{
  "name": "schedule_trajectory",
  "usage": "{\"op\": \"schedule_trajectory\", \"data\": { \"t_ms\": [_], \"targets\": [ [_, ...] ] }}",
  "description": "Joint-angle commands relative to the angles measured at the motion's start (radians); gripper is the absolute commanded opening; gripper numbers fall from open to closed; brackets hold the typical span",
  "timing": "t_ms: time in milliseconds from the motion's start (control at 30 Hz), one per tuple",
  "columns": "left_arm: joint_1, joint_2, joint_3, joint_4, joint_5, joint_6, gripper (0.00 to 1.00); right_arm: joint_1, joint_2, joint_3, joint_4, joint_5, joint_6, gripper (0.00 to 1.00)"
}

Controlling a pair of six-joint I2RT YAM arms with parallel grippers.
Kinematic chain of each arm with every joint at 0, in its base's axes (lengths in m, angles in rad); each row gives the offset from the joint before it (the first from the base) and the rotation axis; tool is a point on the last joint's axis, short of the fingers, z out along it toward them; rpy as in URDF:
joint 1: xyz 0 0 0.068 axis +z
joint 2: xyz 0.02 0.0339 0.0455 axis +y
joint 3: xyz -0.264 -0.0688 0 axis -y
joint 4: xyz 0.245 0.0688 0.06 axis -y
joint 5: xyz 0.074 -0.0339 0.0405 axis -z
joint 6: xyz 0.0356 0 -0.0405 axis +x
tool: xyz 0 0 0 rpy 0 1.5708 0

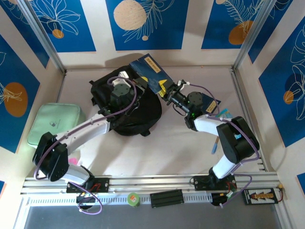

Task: Pack the student bag
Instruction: Pass the book, then open the student bag at the top-center of the table.

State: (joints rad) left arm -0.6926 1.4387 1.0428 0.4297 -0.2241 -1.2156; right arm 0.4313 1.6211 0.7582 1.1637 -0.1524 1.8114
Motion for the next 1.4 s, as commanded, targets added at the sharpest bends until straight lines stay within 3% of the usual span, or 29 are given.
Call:
{"op": "schedule_trajectory", "data": {
  "t_ms": [0, 133, 300, 400, 500, 633, 733, 933, 1133, 1367],
  "targets": [
    [-0.008, -0.057, -0.022, 0.033, -0.046, -0.006, 0.0, -0.007, -0.018, 0.008, -0.005, 0.02, -0.037, 0.18],
    [0.003, -0.094, -0.062, -0.052, -0.043, 0.032, 0.2, -0.029, -0.065, -0.009, -0.097, -0.008, -0.123, 0.08],
    [0.028, -0.148, -0.088, -0.302, 0.01, 0.201, 0.69, -0.094, -0.148, -0.054, -0.211, -0.107, -0.338, 0.04],
    [0.043, -0.165, -0.088, -0.467, 0.067, 0.382, 0.82, -0.139, -0.21, -0.087, -0.294, -0.199, -0.532, 0.02],
    [0.045, -0.17, -0.073, -0.592, 0.15, 0.62, 0.88, -0.18, -0.294, -0.116, -0.455, -0.26, -0.725, 0.02],
    [0.04, -0.141, 0.016, -0.818, 0.272, 0.98, 0.92, -0.218, -0.425, -0.13, -0.726, -0.243, -0.934, 0.02],
    [0.033, -0.101, 0.087, -0.961, 0.267, 1.159, 0.93, -0.253, -0.501, -0.142, -0.847, -0.212, -0.997, 0.02],
    [0.018, 0.034, 0.237, -1.211, 0.193, 1.436, 0.9, -0.323, -0.578, -0.179, -0.872, -0.247, -1.004, 0.02],
    [0.017, 0.141, 0.301, -1.327, 0.14, 1.577, 0.86, -0.337, -0.599, -0.185, -0.852, -0.372, -1.111, 0.02],
    [0.018, 0.147, 0.291, -1.262, 0.019, 1.59, 0.73, -0.342, -0.604, -0.195, -0.845, -0.44, -1.174, 0.02]
  ]
}}
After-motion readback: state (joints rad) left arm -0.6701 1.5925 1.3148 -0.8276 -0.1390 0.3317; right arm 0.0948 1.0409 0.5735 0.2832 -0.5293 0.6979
